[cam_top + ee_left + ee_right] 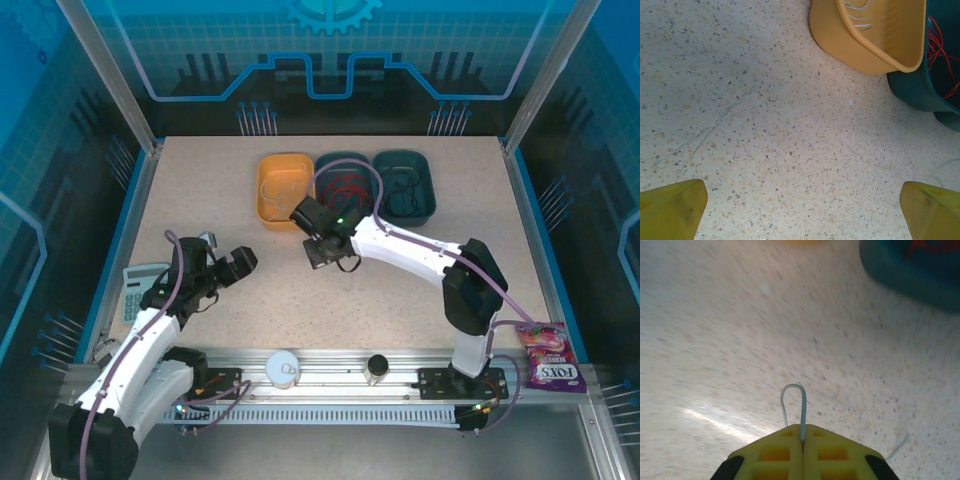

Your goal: Untangle the cables

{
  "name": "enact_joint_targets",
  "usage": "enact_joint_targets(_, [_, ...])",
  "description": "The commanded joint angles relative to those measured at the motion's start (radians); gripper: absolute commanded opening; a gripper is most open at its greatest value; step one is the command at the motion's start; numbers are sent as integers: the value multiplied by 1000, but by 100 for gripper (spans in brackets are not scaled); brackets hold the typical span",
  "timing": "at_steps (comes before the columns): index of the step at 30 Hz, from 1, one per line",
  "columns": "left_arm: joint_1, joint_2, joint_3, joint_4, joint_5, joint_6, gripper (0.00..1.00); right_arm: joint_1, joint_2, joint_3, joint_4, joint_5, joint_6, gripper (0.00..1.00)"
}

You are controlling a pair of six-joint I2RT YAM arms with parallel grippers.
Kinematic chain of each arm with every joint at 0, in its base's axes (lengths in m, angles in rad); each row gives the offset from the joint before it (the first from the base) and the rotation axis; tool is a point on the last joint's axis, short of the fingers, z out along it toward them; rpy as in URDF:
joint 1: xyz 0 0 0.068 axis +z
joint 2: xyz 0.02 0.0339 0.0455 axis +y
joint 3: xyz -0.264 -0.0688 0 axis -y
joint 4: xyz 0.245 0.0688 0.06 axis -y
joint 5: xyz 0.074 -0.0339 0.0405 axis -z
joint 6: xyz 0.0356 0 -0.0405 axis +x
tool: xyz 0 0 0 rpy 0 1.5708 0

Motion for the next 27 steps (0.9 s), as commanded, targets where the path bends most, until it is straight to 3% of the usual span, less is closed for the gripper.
enact_joint_targets(1, [-7,-14,-1,-20,-32,-5,99,33,-58,150,-110,66,-105,0])
enact_joint_targets(9, [-7,-46,-21,-31,-80,-69,99,32,30,477,-102,121,-264,0])
enact_joint_targets(15, [-7,-60,-31,-22,-70,-76,99,7,164,679,9,154,-354,0])
enact_joint_targets(27, [-6,-127,-49,-23,-2,-85,99,-95,377,720,405,98,-394,0])
